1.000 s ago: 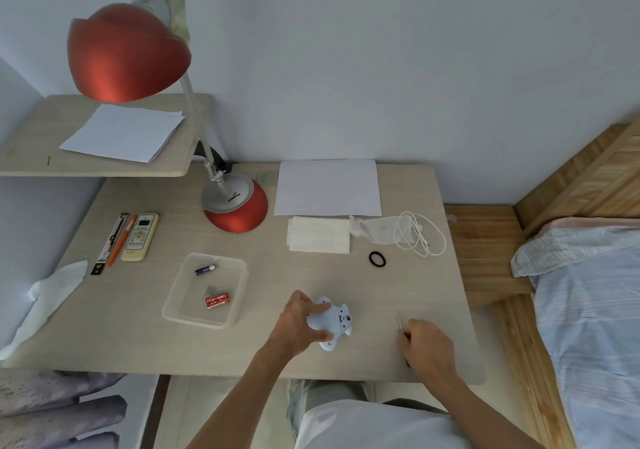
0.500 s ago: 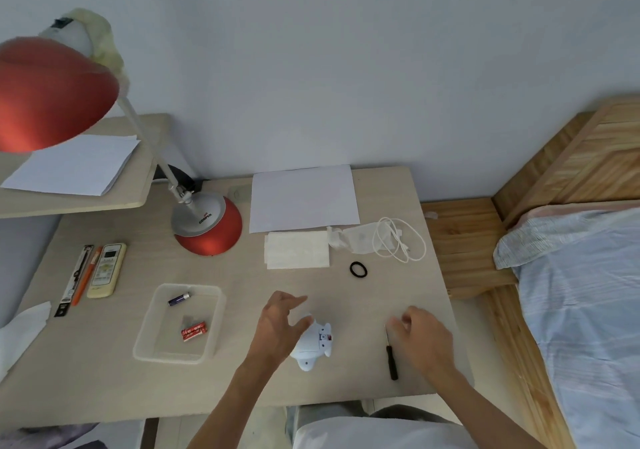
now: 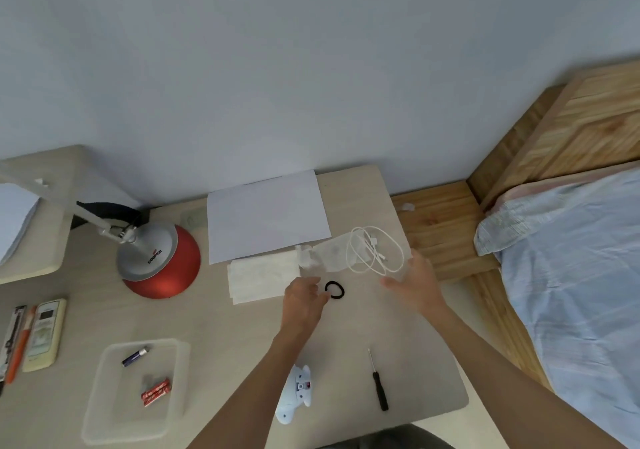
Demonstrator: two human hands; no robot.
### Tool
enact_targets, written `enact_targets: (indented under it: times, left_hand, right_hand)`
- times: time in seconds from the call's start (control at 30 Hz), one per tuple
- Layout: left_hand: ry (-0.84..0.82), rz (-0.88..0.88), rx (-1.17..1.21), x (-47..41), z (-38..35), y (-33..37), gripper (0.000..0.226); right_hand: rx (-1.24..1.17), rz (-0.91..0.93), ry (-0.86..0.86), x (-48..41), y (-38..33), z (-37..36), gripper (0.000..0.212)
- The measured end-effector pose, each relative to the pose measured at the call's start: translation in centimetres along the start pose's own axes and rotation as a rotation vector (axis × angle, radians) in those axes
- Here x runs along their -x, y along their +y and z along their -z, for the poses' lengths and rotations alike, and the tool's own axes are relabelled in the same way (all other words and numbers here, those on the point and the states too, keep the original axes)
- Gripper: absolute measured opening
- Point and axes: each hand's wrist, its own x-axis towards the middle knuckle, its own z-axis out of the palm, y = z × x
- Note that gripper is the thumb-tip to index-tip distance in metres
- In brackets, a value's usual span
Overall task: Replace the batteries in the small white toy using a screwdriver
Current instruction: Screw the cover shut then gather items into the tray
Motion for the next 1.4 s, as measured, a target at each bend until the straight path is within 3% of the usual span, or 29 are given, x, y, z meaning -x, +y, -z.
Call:
enact_targets:
  times: [0.07,0.17,0.53,0.8,1.13,1.4]
  left_hand:
    - [0.002,-0.001,-0.017,-0.9,-0.8,0.4,0.028]
    - [0.018,0.010,-0.047,-1.8,-1.8,0.2,0.018]
    - [0.026,-0.019,-0.037,-2.2,-2.8,0.2,0.011]
    - [0.019,-0.039,0.042,-1.6,-1.1,1.0,0.011]
    - [0.045,0.032,0.390,2.9,4.5,3.5,0.006]
    - [0.098,0.112,0.623,9.1,10.5,2.0,0.010]
  right_hand:
    - [-0.027,0.011,-0.015,-1.7,0.2,-0.9,0.078]
    - [-0.101,0.029,-0.006,-0.2,-3.2,-0.3,0.055]
    - [-0.341,-0.032,0.132,0.7,-3.7,-0.2,0.030]
    - [-0.664,-0.163,0.161,3.0,-3.5,-0.2,0.036]
    - [-0.913,-0.116,0.114,8.9,-4.0,1.1,0.033]
    - [-0.949,-0.027,-0.010,14.9,-7.0,0.7,0.039]
